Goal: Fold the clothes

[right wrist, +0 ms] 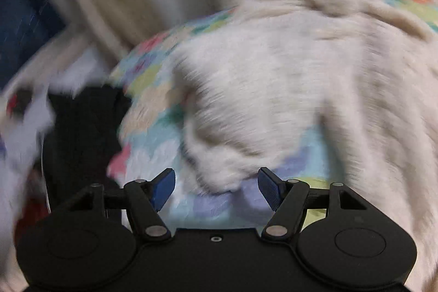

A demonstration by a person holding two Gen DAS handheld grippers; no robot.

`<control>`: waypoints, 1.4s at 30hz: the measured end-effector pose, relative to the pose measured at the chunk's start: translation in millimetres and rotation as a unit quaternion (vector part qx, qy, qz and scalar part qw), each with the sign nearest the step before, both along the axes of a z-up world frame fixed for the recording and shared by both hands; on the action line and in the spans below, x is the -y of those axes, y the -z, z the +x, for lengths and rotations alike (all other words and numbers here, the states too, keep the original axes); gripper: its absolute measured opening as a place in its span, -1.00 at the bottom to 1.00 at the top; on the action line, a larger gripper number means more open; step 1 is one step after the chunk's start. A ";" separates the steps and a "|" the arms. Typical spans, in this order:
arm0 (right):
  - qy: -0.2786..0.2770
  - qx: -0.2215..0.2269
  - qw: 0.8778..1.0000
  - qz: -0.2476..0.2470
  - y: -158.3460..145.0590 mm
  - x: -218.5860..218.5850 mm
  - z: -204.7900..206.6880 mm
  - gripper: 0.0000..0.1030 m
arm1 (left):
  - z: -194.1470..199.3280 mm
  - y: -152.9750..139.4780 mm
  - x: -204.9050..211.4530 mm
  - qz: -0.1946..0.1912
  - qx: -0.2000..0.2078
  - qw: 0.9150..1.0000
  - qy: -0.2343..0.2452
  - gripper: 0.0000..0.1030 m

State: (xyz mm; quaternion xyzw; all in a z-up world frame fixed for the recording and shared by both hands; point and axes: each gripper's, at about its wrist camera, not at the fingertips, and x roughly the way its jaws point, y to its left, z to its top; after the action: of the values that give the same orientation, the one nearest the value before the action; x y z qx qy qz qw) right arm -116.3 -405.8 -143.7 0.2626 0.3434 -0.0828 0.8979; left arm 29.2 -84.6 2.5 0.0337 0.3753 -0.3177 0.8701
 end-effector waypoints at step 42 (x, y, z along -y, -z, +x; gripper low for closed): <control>-0.043 0.099 0.989 0.101 -9.1 -63.5 -127.7 -0.58 | -64.8 188.4 1.6 -0.215 -0.164 0.953 0.134 0.71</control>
State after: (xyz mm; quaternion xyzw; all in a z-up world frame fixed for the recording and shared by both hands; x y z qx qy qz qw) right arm -243.9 -342.3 -134.6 0.3436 0.2703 0.0173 0.8992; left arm -35.6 -86.2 -185.8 -0.1568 0.4280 -0.5059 0.7324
